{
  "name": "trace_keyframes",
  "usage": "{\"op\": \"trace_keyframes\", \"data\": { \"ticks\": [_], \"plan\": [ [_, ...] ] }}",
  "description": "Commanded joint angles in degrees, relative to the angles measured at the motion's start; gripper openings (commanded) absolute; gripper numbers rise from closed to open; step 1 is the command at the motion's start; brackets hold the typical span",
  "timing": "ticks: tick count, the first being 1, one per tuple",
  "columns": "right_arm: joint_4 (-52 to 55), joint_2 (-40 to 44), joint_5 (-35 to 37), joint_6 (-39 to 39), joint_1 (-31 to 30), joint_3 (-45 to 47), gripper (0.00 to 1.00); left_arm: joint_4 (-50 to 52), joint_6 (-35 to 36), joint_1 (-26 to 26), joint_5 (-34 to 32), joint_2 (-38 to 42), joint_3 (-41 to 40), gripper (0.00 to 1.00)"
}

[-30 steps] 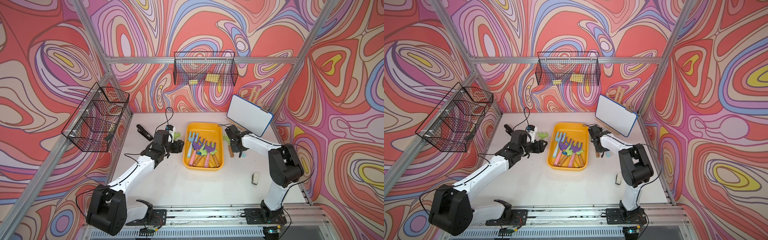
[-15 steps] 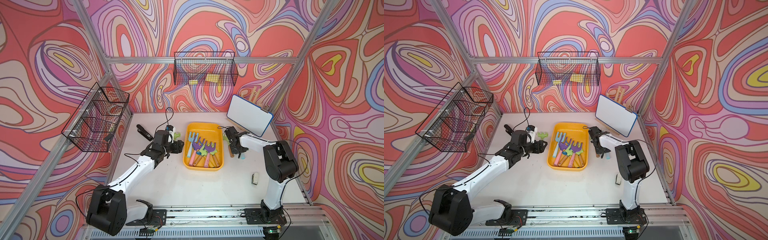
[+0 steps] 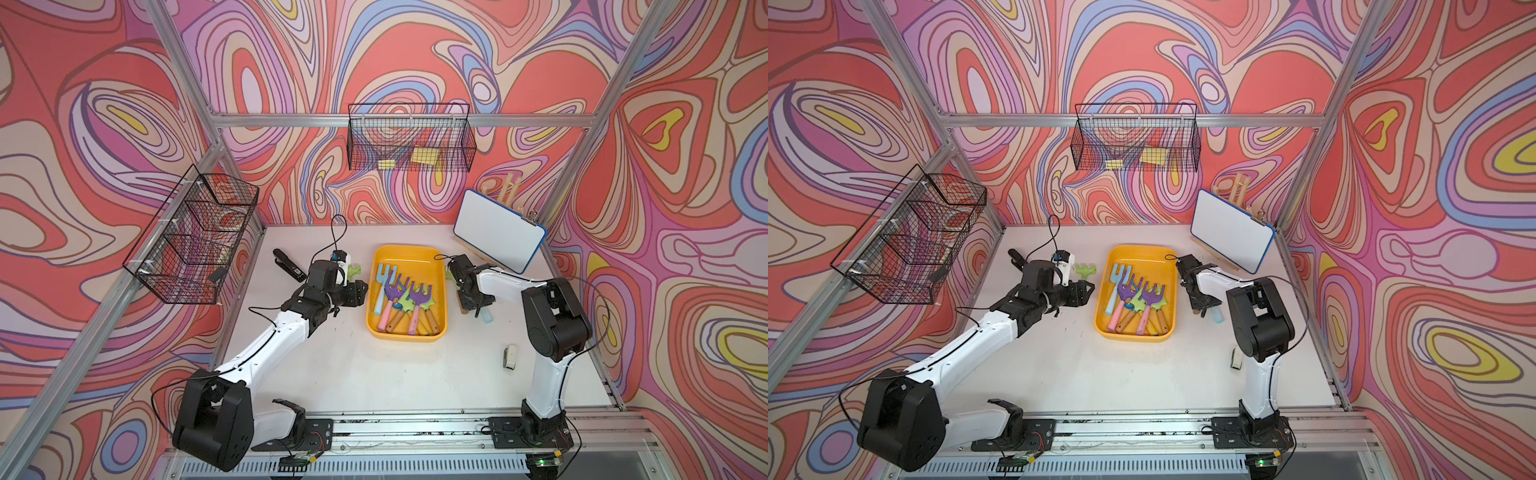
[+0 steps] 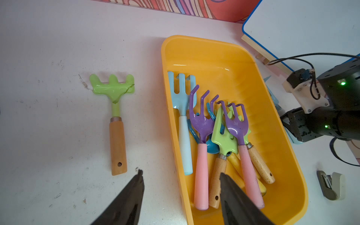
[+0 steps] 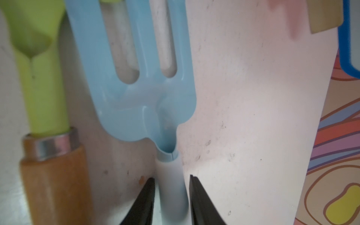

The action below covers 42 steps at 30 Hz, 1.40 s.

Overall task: Take the hand rake out of the storage box
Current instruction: Place the rake at the center of the board, then adjust the rake in the storage box.

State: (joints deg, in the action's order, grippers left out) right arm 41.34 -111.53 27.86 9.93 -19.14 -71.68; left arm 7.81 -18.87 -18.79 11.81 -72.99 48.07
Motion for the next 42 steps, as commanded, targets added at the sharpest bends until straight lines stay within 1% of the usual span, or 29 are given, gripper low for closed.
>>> {"op": "trace_keyframes", "data": {
  "ticks": [1, 6, 11, 13, 16, 19, 25, 30, 34, 37, 42],
  "plan": [
    [0.48, 0.2, -0.92, 0.17, 0.24, -0.75, 0.4, 1.17, 0.86, -0.27, -0.26, 0.3, 2.16, 0.65],
    [-0.34, 4.05, -3.23, 0.44, 0.25, 0.53, 0.49, 1.55, 0.86, -0.29, -0.74, 0.31, 2.31, 0.66],
    [-1.62, 9.65, -6.8, 0.69, 0.25, 2.54, 0.57, 2.37, 0.77, -0.29, -0.28, -0.55, 3.03, 0.68],
    [-1.67, 13.39, -7.74, 0.78, 0.3, 3.18, 0.61, 2.73, 0.71, -0.37, -0.13, -1.07, 3.42, 0.68],
    [-1.79, 17.59, -9.21, 1.03, 0.25, 4.12, 0.66, 3.56, 0.53, -1.29, -0.69, -2.17, 4.37, 0.69],
    [-2.4, 22.52, -11.86, 1.32, 0.26, 5.26, 0.71, 4.88, 0.68, -3.72, -2.14, -3.82, 6.2, 0.69],
    [-4.16, 30.67, -16.49, 1.91, 0.26, 7.25, 0.73, 10.22, 1.3, -11.31, -6.53, -8.76, 12.18, 0.67],
    [-4.83, 33.1, -19.54, 2.37, 0.26, 7.67, 0.73, 12.62, 0.53, -14.52, -7.12, -12.31, 15.94, 0.66],
    [-6.05, 34.82, -21.22, 2.56, 0.26, 8.2, 0.72, 15.47, 0.59, -18.25, -9.95, -15.47, 19.22, 0.64],
    [-6.27, 36.05, -21.1, 2.72, 0.24, 8.49, 0.71, 17.08, 0.44, -20.59, -10.55, -18.93, 21.8, 0.64],
    [-4.84, 38.14, -16.59, 3.16, 0.25, 8.73, 0.71, 17.46, -0.72, -23.45, -11.28, -23.48, 24.01, 0.64]
  ]
}}
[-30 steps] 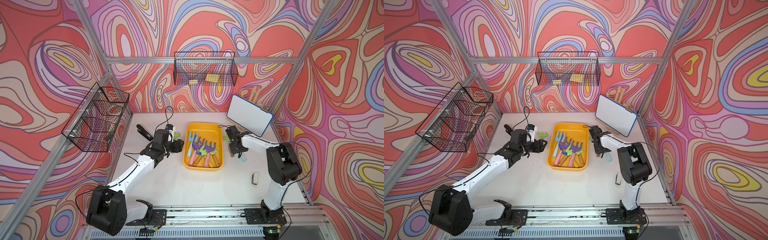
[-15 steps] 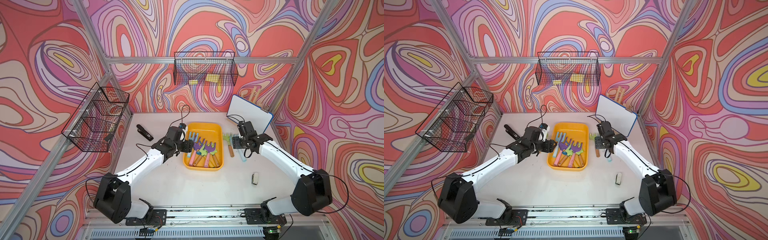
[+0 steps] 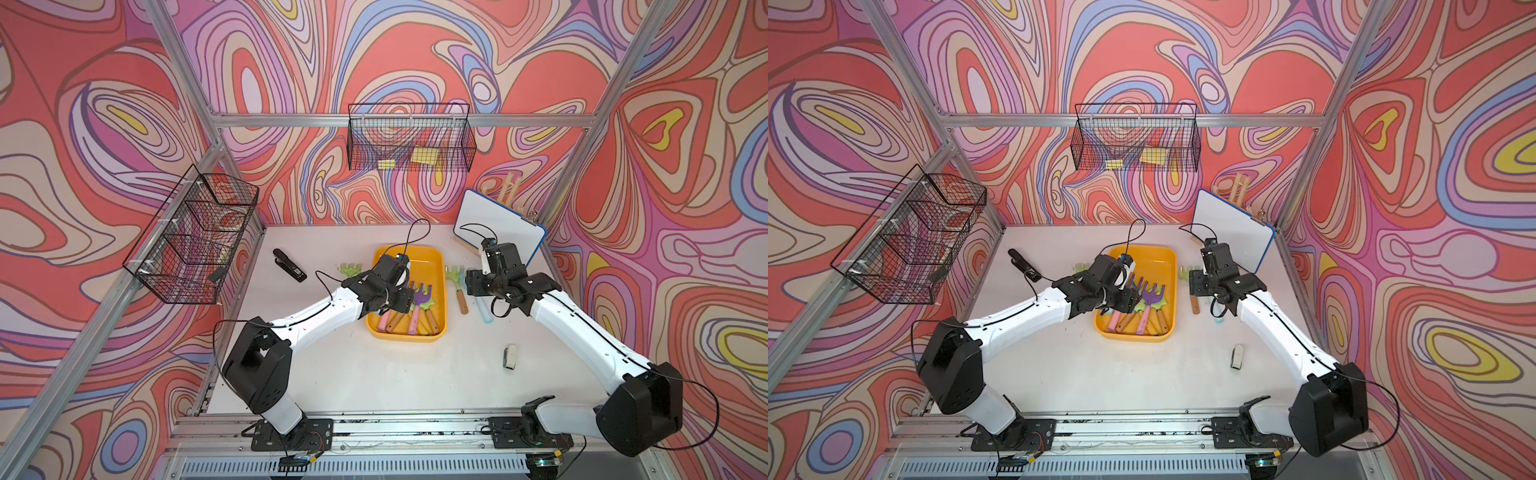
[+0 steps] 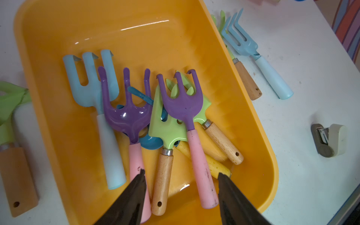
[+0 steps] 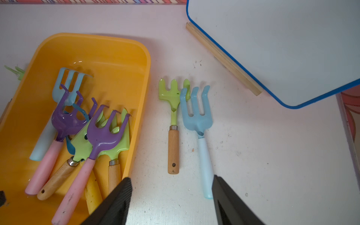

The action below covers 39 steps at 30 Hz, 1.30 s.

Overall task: Take the hand rake out of the storage box
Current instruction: Adjust the rake in the storage box.

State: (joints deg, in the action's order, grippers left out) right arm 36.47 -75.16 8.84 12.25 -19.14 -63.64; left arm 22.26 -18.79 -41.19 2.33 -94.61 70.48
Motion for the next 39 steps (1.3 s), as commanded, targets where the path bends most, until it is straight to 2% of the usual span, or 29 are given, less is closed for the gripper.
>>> {"op": "trace_keyframes", "data": {
  "ticks": [1, 13, 29, 39],
  "plan": [
    [-0.05, 2.3, 2.68, 0.93, 0.24, 0.84, 0.7, 3.14, -0.86, -1.7, -2.2, -2.79, 2.14, 0.65],
    [0.46, 5.17, 5.05, 1.05, 0.3, 1.31, 0.7, 3.31, -1.51, -3.62, -4.49, -11.12, 5.25, 0.66],
    [0.59, 4.94, 5.05, 0.91, 0.24, 1.22, 0.7, 5.03, -1.34, -4.97, -5.9, -19.56, 11.52, 0.64],
    [0.53, 5.11, 4.78, 0.94, 0.27, 1.21, 0.7, 5.48, -1.25, -4.95, -6.43, -22.41, 12.36, 0.54]
  ]
}}
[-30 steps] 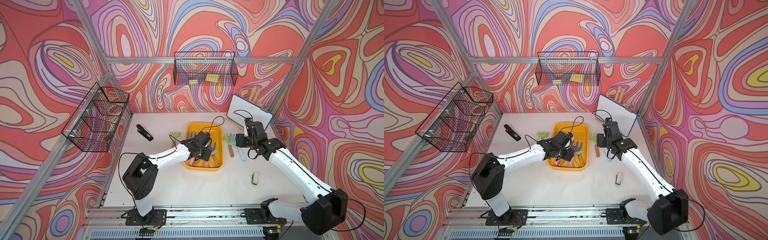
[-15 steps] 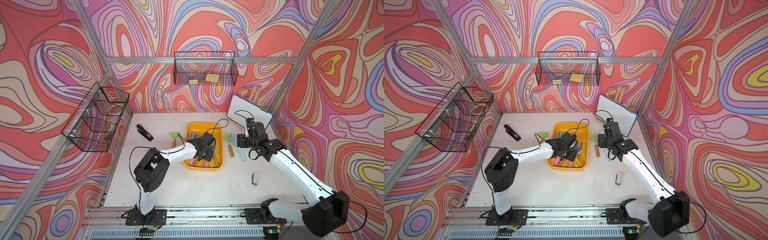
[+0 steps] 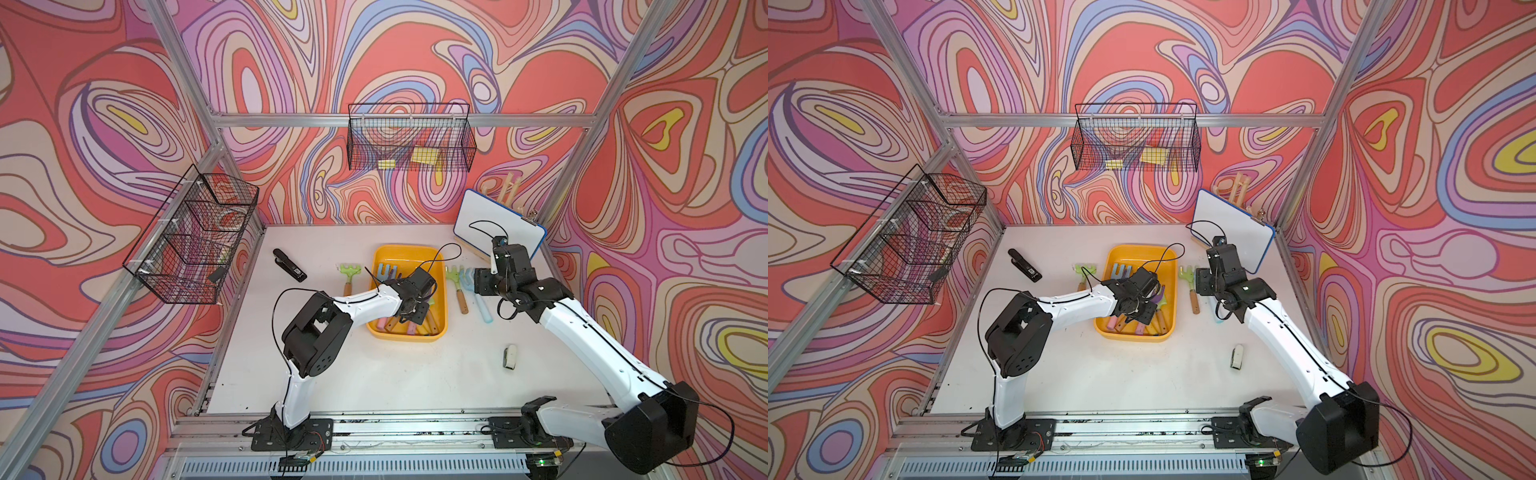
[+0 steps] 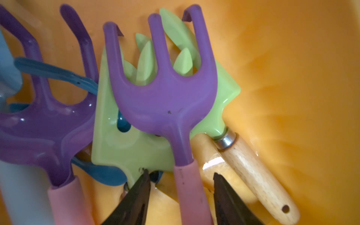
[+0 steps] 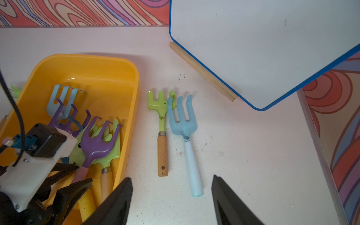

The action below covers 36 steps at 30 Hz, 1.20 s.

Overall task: Take the hand rake out of the storage box
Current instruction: Adjust the rake in the storage box.

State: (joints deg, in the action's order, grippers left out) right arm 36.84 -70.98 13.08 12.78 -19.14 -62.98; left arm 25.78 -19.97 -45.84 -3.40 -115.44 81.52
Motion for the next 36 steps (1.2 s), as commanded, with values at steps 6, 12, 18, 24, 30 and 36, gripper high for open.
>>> {"op": "trace_keyframes", "data": {
  "ticks": [6, 12, 18, 24, 30, 36],
  "plan": [
    [0.11, 1.11, 0.43, 0.4, 0.3, 0.62, 0.69, 1.89, -0.16, -0.29, -0.97, -1.88, 1.28, 0.43],
    [0.12, 1.11, 0.37, 0.41, 0.33, 0.67, 0.69, 2.67, 0.41, -0.3, -2.87, 1.7, 0.67, 0.34],
    [0.25, 1.11, 0.22, 0.36, 0.32, 0.73, 0.69, 4.59, 1.03, -0.25, -4.14, 6.21, 0.93, 0.3],
    [0.12, 1.15, -0.03, 0.34, 0.27, 0.93, 0.69, 6.47, 1.98, -0.16, -6.66, 10.67, 1.01, 0.26],
    [0.25, 0.93, -0.17, 0.24, 0.27, 0.93, 0.69, 8.19, 2.23, 0.67, -4.78, 11.8, 2.08, 0.47],
    [0.28, 0.89, -0.3, 0.24, 0.3, 0.94, 0.69, 5.88, 2.41, 0.59, -2.49, 10.86, 0.1, 0.6]
  ]
}}
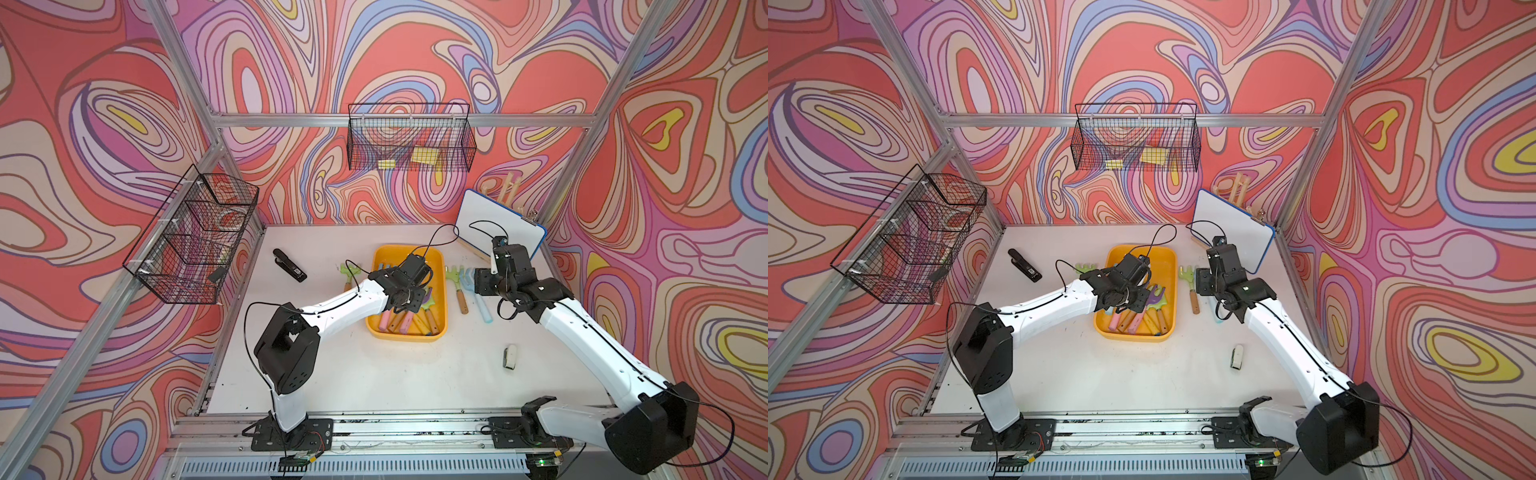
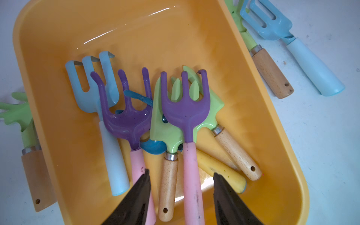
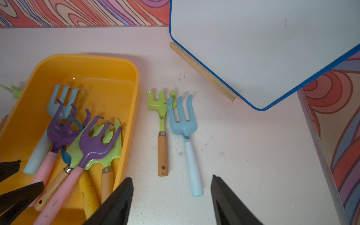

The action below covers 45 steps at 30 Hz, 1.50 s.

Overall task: Take the hand rake out of the storage box
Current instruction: Adjust the rake in the storage box, then pick up the rake from the storage box.

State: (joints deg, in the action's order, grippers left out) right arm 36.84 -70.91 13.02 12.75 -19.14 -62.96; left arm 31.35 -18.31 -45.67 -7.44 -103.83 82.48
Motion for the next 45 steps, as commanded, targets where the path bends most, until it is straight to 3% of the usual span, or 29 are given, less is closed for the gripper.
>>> {"op": "trace_keyframes", "data": {
  "ticks": [1, 13, 26, 37, 45],
  "plan": [
    [0.29, 0.78, -0.32, 0.27, 0.31, 0.91, 0.69, -0.26, 0.86, 0.45, 1.96, -0.75, -1.38, 0.61],
    [0.23, 0.08, -0.35, 0.22, 0.26, 0.74, 0.68, 0.35, 0.82, 0.43, 1.87, -6.69, -0.24, 0.51],
    [0.3, -0.43, -0.58, 0.14, 0.34, 0.64, 0.68, 1.67, 0.46, 0.41, 0.97, -13.3, 1.77, 0.48],
    [0.36, -0.15, -0.68, 0.16, 0.26, 0.64, 0.68, 2.89, 0.9, 0.42, -0.62, -13.92, 3.24, 0.17],
    [0.32, -0.19, -0.92, 0.11, 0.35, 0.53, 0.68, 3.07, 1.86, 1.41, -2.4, -6.35, 2.34, 0.14]
  ]
}}
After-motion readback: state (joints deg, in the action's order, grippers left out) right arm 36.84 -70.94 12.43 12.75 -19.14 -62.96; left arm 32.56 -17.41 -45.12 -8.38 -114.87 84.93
